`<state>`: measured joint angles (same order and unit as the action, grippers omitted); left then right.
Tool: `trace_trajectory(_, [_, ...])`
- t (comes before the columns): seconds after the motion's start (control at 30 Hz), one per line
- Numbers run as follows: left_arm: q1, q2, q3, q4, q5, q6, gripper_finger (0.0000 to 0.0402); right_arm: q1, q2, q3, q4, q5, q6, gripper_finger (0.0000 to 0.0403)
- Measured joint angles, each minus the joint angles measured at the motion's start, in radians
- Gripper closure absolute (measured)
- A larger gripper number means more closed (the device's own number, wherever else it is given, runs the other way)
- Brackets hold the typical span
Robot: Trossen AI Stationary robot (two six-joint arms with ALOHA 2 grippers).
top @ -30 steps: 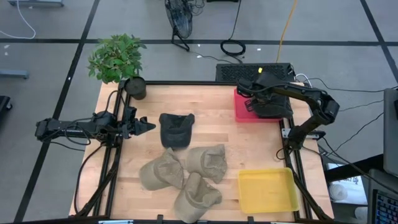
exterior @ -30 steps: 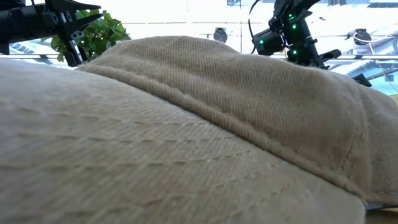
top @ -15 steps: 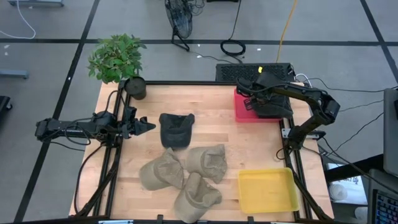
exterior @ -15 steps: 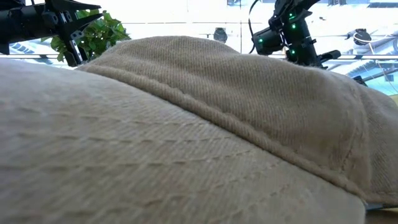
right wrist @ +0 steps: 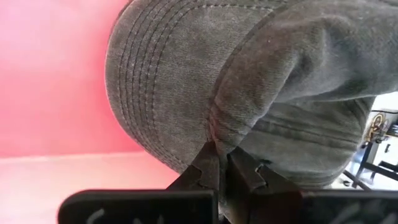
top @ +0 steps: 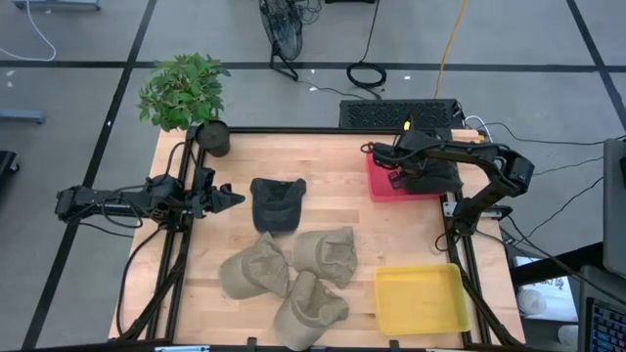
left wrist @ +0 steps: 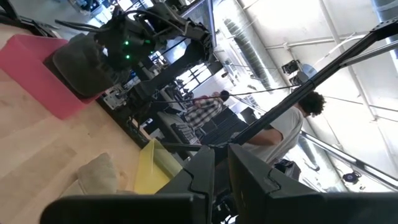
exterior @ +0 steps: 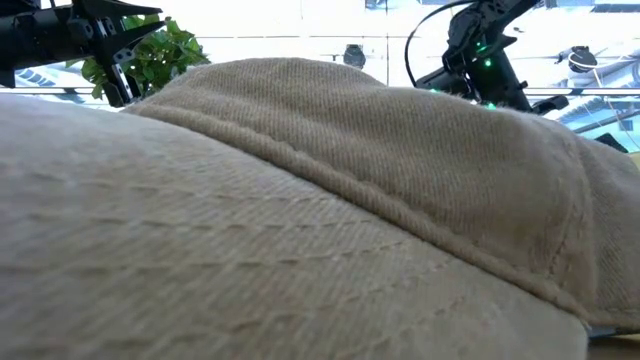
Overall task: Pick & Place hat
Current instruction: Put the right black cap into the red bin
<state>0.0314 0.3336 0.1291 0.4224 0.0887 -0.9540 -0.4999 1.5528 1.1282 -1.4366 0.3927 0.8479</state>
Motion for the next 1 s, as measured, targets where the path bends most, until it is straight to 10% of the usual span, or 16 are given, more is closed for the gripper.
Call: trace_trajectory(1.0, [0.000, 0.000, 0.000, 0.000, -0.001, 0.000, 0.0350, -0.007, 0.000, 0.000, 0.031, -0.028, -0.023, 0.0403])
